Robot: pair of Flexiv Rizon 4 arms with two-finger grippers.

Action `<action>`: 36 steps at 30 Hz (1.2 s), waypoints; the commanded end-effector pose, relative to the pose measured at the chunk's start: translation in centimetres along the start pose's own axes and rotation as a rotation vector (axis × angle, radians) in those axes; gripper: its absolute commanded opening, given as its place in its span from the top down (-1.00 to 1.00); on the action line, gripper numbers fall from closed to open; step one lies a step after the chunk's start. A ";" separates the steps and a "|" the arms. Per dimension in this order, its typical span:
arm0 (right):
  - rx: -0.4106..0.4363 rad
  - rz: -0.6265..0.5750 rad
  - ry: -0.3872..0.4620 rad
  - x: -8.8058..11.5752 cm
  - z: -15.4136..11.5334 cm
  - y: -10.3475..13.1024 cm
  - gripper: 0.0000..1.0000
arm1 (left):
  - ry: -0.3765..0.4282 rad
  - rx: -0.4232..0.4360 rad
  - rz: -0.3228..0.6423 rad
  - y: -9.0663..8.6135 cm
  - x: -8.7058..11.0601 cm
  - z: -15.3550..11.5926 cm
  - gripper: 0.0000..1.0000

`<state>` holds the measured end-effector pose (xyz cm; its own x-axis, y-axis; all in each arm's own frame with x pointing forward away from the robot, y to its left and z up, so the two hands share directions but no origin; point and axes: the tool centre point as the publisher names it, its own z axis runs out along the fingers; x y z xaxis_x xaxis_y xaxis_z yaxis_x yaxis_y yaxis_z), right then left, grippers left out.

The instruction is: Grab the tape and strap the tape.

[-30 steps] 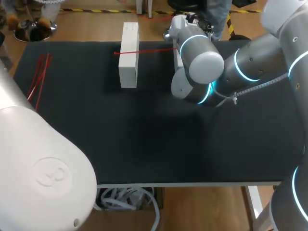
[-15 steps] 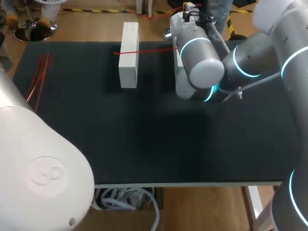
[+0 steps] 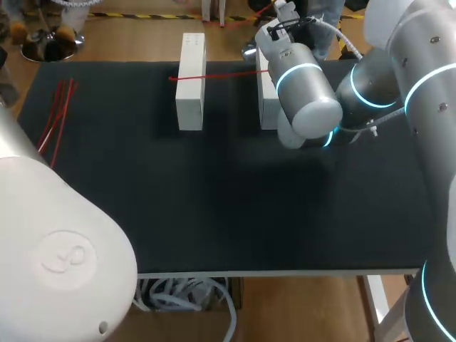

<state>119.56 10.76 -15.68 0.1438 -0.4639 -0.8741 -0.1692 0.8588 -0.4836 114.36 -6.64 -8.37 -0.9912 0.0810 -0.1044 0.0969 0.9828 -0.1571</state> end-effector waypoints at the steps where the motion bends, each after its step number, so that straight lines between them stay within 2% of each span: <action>1: -0.037 -0.318 -0.324 0.2 0.3 0.9 1.00 | 0.000 -0.002 0.000 0.0 0.0 -0.1 1.00; 3: -0.028 -0.211 -0.266 -0.3 0.6 0.8 1.00 | 0.000 -0.002 0.000 0.0 0.0 -0.1 1.00; 4: -0.031 -0.074 -0.205 -0.8 0.6 0.7 1.00 | 0.000 -0.002 0.000 0.0 0.0 -0.1 1.00; 22: -0.031 -0.074 -0.205 -0.8 0.6 0.7 1.00 | 0.000 -0.002 0.000 0.0 0.0 -0.1 1.00; 23: -0.006 -0.140 -0.237 -0.9 0.8 0.6 1.00 | 0.000 -0.002 0.000 0.0 0.0 -0.1 1.00; 26: 0.019 -0.493 -0.340 -1.5 1.1 0.9 1.00 | 0.000 -0.002 0.000 0.0 0.0 -0.1 1.00; 27: 0.029 -0.622 -0.418 -1.6 1.2 1.1 1.00 | 0.000 -0.002 0.000 0.0 0.0 -0.1 1.00; 28: 0.026 -0.746 -0.446 -1.5 1.4 1.3 1.00 | 0.000 -0.002 0.000 0.0 0.0 -0.1 1.00; 29: -0.001 -0.785 -0.417 -1.3 1.6 1.5 1.00 | 0.000 -0.002 0.000 0.0 0.0 -0.1 1.00; 30: -0.039 -0.730 -0.404 -1.4 1.6 1.8 1.00 | 0.000 -0.002 0.000 0.0 0.0 -0.1 1.00; 32: -0.065 -0.897 -0.443 -1.1 1.8 2.1 1.00 | 0.000 -0.002 0.000 0.0 0.0 -0.1 1.00; 34: -0.115 -0.988 -0.482 -1.1 1.6 2.3 1.00 | 0.000 -0.002 0.000 0.0 0.0 -0.1 1.00; 35: -0.127 -1.107 -0.533 -1.0 1.6 2.4 1.00 | 0.000 -0.002 0.000 0.0 0.0 -0.1 1.00; 36: -0.195 -1.088 -0.534 -1.1 1.3 2.5 1.00 | 0.000 -0.002 0.000 0.0 0.0 -0.1 1.00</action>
<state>119.94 13.64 -14.26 0.2566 -0.7913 -0.5549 -0.1231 0.5427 -0.8309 114.36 -6.62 -8.40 -0.9912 0.0810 -0.1050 0.0970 0.9826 -0.1583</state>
